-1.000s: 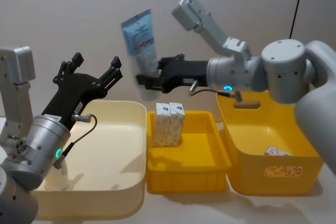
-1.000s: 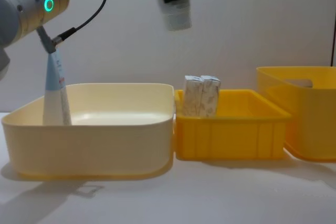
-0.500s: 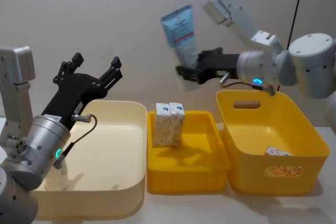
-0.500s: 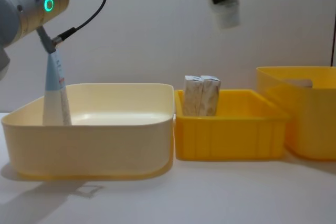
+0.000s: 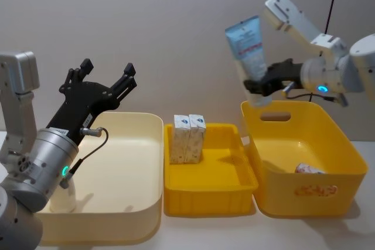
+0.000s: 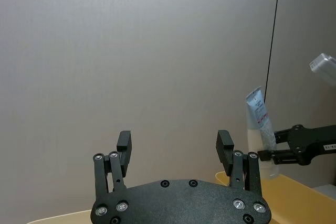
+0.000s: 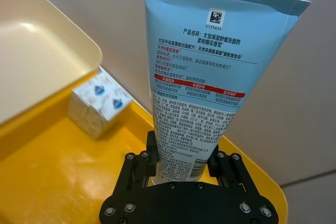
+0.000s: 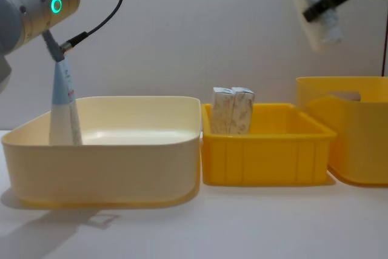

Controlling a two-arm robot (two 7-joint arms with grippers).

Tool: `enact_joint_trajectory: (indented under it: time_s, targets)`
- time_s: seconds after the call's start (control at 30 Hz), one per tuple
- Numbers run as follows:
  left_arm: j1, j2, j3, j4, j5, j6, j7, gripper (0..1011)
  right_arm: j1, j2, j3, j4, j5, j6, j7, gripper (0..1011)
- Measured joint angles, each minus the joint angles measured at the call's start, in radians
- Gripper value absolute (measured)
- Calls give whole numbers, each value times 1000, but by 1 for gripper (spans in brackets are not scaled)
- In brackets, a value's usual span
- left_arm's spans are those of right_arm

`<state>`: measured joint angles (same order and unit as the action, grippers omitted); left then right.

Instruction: Bimanual collaborative sorting of washing and personal care products

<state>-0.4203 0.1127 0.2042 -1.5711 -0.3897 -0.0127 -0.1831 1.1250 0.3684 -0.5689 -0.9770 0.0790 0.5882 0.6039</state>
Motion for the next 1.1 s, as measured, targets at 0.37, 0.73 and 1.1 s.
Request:
enact_joint_trajectory:
  time_s: [0.37, 0.73, 1.1]
  targets:
    - [0, 0, 0, 0, 0, 0, 0, 1003, 59, 18, -42, 104, -42, 100, 43, 515]
    - [0, 0, 0, 0, 0, 0, 0, 1003, 196, -52, -117, 403, -98, 96, 159, 574]
    - [0, 0, 0, 0, 0, 0, 0, 1003, 317, -143, -145, 695, -151, 20, 228, 913]
